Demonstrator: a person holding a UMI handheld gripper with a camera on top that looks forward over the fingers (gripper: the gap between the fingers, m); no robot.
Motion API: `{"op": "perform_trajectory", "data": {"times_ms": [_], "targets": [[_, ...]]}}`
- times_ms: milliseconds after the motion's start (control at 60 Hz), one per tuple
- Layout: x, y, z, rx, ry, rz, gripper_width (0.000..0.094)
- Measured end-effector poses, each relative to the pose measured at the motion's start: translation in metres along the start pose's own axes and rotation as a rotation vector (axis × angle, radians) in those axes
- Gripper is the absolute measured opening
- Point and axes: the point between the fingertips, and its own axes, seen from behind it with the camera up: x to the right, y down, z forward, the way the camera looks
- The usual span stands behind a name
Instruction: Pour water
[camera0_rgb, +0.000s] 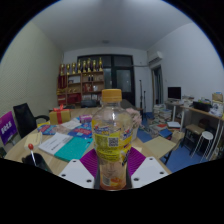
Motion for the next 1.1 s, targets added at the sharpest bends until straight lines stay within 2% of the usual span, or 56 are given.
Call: {"op": "perform_trajectory", "data": {"times_ms": [67, 100, 133, 283, 350, 417, 467, 517, 700, 1100], "targets": [[0.006, 0.024, -0.008, -0.033, -0.008, -0.016, 0.0365], [0.002, 0.018, 0.009, 0.024, -0.002, -0.031, 0.0383], [0.004, 0.019, 0.006, 0.034, 0.009, -0.03, 0.0363], [0.012, 0.019, 0.008, 0.02, 0.029, -0.01, 0.0372], [0.022, 0.017, 0.0, -0.009, 0.029, -0.003, 0.0454], [0.015, 0.025, 0.0, -0.096, 0.037, 0.01, 0.055], [0.014, 0.031, -0.01, -0.166, 0.043, 0.038, 0.068], [0.008, 0.033, -0.028, -0.17, 0.031, 0.069, 0.0856], [-0.006, 0.009, -0.104, -0.224, 0.088, 0.021, 0.0836], [-0.134, -0.055, -0.355, -0.293, 0.137, 0.064, 0.0823]]}}
